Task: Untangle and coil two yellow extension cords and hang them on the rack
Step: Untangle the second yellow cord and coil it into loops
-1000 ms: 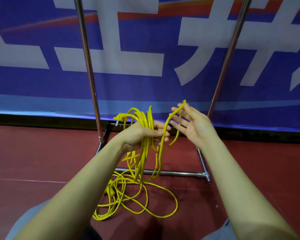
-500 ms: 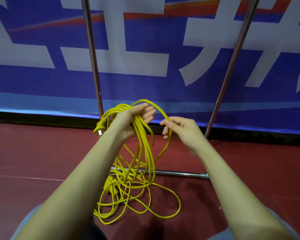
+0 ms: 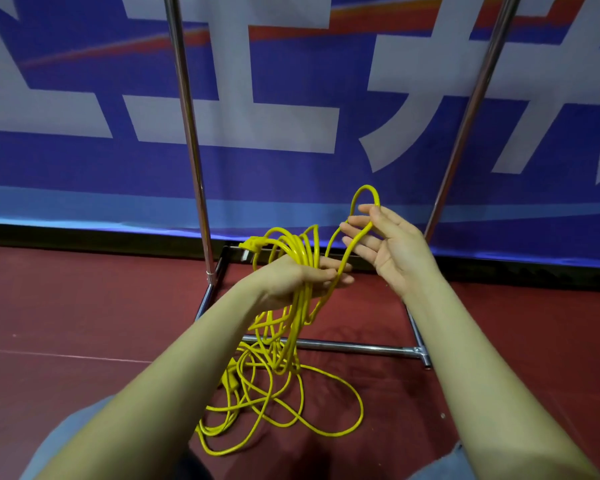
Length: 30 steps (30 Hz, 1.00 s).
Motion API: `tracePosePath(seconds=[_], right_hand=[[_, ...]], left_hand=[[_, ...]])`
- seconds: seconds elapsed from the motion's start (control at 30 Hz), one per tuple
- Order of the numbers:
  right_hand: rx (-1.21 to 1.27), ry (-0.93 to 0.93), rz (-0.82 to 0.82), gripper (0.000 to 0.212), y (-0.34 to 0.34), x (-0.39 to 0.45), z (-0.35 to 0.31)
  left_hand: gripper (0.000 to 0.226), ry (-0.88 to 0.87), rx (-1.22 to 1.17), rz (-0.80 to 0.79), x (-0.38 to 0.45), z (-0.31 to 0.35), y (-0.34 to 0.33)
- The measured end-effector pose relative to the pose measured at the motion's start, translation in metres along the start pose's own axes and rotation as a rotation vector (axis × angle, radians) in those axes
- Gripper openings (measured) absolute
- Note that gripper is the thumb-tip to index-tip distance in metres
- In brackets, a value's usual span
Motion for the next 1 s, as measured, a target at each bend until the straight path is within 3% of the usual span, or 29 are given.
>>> tracePosePath(seconds=[0.17,0.33,0.43,0.53,0.7,1.0], right_hand=[[0.03,-0.02,-0.001,0.018,0.008,0.002,0.005],[-0.209,-0.132,0.01,0.013,0.02,0.001,0.022],[-0.528,-0.253,-0.165,0.009,0.012,-0.006,0.045],[-0.739,-0.251,-0.35,0.003,-0.005,-0.013,0.058],[-0.711,-0.122,-0.347,0.02,-0.018,-0.01,0.067],[-0.628,-0.088,-0.362,0.013,-0.018,-0.006,0.071]], left_hand=[[0.018,-0.085,0.013,0.002,0.005,0.003,-0.004],[0.018,-0.258,-0.305,0.094,0.006,0.021,0.008],[0.018,-0.364,-0.471,0.16,0.003,0.036,0.023],[0.017,-0.437,-0.548,0.217,-0.003,0.047,0.037],[0.016,-0.456,-0.564,0.246,-0.011,0.05,0.043],[0.018,-0.422,-0.588,0.236,-0.011,0.051,0.042]])
Point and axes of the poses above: each hand's wrist, its own x-axis towards the middle knuckle, its own y-axis out of the back of the hand, z = x × y, the point moved 6 cm from there along x, towards the middle knuckle, and after that the axes turned 3 degrees about -z, right-handed, at the moved point
